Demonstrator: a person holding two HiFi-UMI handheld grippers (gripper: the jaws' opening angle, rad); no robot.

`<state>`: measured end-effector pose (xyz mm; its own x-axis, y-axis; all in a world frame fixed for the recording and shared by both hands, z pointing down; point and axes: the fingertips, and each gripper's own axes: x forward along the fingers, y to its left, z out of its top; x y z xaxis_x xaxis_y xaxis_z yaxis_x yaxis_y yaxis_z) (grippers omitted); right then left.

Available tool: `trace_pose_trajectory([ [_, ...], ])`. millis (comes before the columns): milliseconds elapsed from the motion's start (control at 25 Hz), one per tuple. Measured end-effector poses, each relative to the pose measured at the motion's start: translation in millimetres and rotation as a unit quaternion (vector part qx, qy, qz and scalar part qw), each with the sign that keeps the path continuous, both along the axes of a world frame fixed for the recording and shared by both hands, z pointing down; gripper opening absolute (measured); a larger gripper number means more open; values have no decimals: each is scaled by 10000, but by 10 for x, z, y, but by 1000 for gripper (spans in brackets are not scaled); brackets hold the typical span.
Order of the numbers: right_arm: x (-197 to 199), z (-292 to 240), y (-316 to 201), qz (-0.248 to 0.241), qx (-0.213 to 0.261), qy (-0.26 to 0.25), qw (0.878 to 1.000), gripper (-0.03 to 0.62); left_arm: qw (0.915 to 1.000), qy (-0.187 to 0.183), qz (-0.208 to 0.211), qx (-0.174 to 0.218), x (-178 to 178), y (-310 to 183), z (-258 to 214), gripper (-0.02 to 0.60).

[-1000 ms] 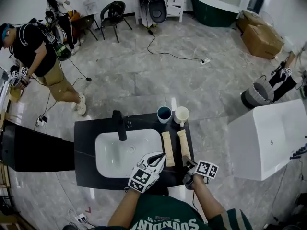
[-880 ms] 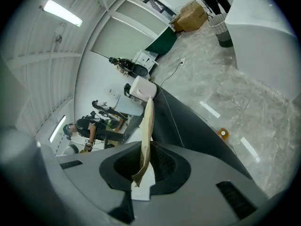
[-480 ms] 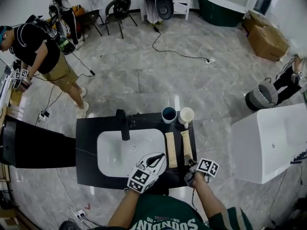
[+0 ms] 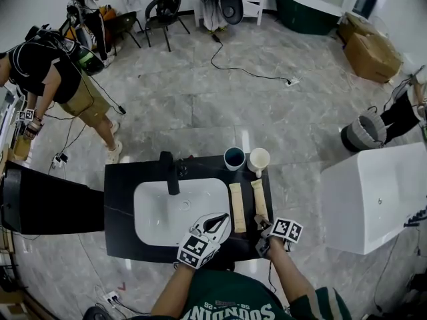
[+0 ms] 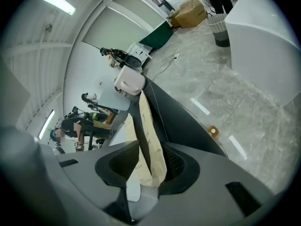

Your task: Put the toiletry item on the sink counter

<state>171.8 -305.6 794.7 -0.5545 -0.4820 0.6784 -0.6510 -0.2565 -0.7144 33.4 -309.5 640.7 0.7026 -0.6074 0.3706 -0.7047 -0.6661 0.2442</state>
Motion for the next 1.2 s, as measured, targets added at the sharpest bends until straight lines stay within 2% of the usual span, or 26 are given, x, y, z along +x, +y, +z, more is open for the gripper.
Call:
trace_pose_trajectory([
  [400,50,96,116,-105,-292,36,9995,198,10000,29,-12,-60,28,44,30,11],
  [680,142,166,257,-361,-260,508,9977,204,10000,55,10,-62,29,48,14,11],
  [1200,359,164,430,-54,-369,348,9987,204,9999,101,42,-45,60,107,-17,11],
])
